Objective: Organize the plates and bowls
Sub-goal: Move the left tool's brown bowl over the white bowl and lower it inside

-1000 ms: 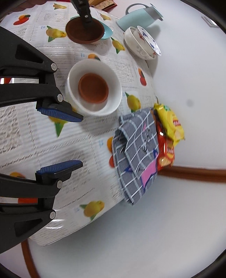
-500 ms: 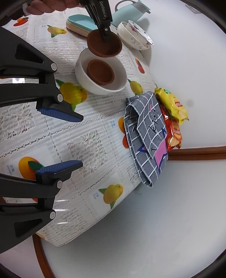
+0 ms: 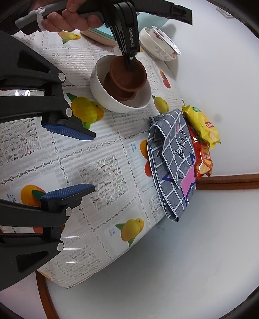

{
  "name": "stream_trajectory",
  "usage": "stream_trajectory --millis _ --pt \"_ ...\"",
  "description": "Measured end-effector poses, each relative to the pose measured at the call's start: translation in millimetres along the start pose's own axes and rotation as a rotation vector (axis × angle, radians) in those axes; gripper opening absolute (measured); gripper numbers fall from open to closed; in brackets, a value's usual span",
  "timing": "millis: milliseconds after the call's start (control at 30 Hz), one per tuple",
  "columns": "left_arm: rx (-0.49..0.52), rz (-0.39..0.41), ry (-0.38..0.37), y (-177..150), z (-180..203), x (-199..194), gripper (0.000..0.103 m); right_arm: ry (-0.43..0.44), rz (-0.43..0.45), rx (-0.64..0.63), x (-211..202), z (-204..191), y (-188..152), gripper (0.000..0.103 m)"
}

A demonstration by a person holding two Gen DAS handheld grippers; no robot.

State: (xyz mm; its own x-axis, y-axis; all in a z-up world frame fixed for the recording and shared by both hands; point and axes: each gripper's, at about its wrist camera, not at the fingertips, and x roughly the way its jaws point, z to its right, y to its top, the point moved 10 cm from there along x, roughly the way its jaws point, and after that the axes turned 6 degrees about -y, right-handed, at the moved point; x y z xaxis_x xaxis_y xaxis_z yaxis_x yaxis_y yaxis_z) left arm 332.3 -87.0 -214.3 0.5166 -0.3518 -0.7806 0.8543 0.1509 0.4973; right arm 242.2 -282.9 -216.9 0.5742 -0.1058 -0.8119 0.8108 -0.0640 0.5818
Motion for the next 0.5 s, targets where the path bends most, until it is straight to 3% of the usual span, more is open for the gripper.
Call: stream_trajectory --millis 500 --pt "-0.016 -0.01 -0.024 -2.4 -1.0 12.6 0.011 0.023 -0.014 -0.024 0.2 -14.9 -0.8 0.045"
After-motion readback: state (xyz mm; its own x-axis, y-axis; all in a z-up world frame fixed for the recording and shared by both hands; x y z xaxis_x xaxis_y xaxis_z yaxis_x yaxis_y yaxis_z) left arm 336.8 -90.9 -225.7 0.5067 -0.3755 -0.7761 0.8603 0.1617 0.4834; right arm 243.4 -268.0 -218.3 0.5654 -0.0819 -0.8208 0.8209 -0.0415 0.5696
